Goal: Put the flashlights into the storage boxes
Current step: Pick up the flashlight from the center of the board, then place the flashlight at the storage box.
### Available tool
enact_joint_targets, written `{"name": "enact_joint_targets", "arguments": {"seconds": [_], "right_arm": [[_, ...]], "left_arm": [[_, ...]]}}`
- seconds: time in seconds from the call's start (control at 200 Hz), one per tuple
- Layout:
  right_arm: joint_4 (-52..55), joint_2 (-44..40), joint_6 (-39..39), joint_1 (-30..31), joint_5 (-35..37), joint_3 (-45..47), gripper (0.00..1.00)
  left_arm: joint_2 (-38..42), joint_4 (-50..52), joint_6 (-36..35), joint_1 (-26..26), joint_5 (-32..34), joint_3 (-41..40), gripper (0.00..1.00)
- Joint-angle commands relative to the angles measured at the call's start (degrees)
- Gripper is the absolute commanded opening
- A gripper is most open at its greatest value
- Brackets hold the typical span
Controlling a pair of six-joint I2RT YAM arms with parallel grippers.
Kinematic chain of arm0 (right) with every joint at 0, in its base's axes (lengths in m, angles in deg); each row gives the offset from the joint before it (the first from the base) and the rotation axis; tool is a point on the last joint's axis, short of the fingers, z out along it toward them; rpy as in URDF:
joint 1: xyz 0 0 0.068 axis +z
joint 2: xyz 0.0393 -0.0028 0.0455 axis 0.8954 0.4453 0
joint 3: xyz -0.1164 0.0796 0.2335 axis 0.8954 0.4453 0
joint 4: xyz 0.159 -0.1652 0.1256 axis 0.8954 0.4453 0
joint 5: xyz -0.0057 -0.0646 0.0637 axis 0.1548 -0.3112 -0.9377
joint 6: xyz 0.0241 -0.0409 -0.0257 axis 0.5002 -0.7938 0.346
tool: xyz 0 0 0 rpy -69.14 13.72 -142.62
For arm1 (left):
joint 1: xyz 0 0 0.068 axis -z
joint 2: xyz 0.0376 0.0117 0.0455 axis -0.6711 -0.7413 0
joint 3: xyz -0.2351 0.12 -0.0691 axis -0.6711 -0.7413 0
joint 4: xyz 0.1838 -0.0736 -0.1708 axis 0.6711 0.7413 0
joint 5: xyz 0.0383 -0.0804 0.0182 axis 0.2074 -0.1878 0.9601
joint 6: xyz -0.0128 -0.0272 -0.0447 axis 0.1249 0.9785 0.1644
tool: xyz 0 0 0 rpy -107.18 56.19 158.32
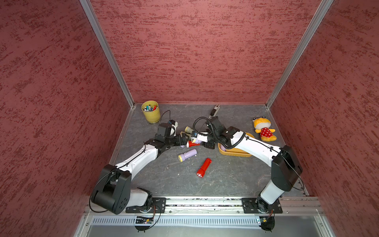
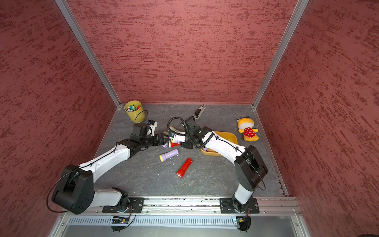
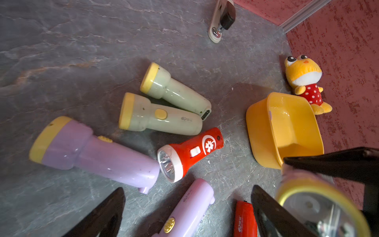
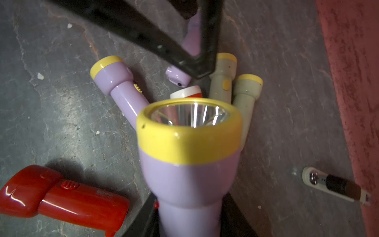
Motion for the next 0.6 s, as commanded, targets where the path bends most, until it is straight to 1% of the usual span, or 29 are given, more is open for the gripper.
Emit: {"name": "enact_joint_targets", "arguments": {"seconds": [0.0,0.145,0.215,0.311,0.441,0.511,0.591], "right_arm": [[-8.44,-5.09,16.13,-2.68,-0.07,4.09,0.33],[-14.58,-12.51,29.93,-7.27,0.82,11.17,0.33],[-15.98,-16.33,37.22,-10.51,1.12,14.1,0.33],[-16.4,-20.04,45.25,-15.21,1.99,17.74,0.33],[-12.84,-21.45,54.11,-20.48,0.31,20.27,0.33],[-11.68,-20.85,57.9,-22.16,-1.77,21.25,0.33],[-11.05,-19.68,61.57,-23.24,-2.57,22.92,0.32]], "left_arm": [[-2.09,-2.08,-1.35,2.43,1.11,2.02,0.96],[-5.05,-3.41,-1.88,6.28,1.45,4.5,0.95],[-6.77,-3.0,-2.93,8.2,2.34,6.21,0.95],[-9.07,-2.91,-4.19,10.34,2.95,8.38,0.95],[-11.83,-3.85,-4.35,12.3,2.31,10.65,0.95],[-12.95,-4.43,-4.17,13.14,2.1,11.5,0.95],[-14.0,-4.62,-4.07,13.94,1.92,12.55,0.95]]}}
